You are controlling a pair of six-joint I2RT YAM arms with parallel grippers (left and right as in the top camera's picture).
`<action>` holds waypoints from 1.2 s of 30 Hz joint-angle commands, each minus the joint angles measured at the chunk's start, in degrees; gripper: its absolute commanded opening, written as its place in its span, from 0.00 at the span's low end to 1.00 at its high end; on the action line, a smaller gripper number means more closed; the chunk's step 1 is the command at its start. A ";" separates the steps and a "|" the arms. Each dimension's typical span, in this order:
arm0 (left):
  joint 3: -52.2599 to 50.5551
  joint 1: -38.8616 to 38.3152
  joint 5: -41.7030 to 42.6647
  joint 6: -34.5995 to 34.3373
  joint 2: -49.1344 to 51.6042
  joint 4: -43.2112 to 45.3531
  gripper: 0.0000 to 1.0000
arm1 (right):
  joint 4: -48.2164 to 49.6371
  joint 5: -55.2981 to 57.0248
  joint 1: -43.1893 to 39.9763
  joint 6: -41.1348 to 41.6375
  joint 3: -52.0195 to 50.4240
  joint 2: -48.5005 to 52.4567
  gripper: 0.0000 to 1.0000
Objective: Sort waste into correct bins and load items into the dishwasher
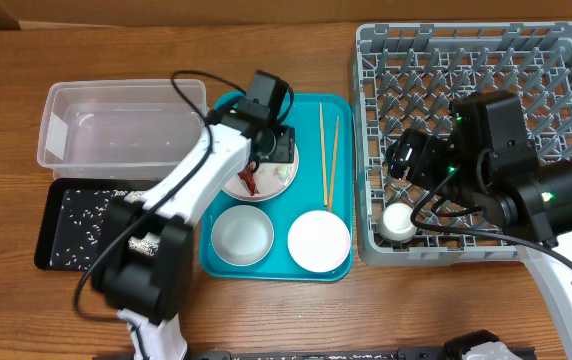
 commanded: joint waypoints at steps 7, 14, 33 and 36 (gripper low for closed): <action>6.82 1.36 3.93 1.81 -1.07 -6.32 0.04 | 0.00 0.61 0.13 -0.24 0.66 -0.15 0.91; 22.32 9.97 -1.01 2.25 -6.36 -20.94 0.04 | -0.11 0.59 0.13 -0.22 0.66 -0.15 0.91; 21.35 11.61 -3.69 5.79 -3.37 -26.49 0.56 | 0.52 0.57 0.13 -0.20 0.66 -0.15 0.91; 19.61 7.02 -7.39 0.28 -1.31 -26.32 0.59 | 0.52 0.57 0.13 -0.20 0.66 -0.15 0.91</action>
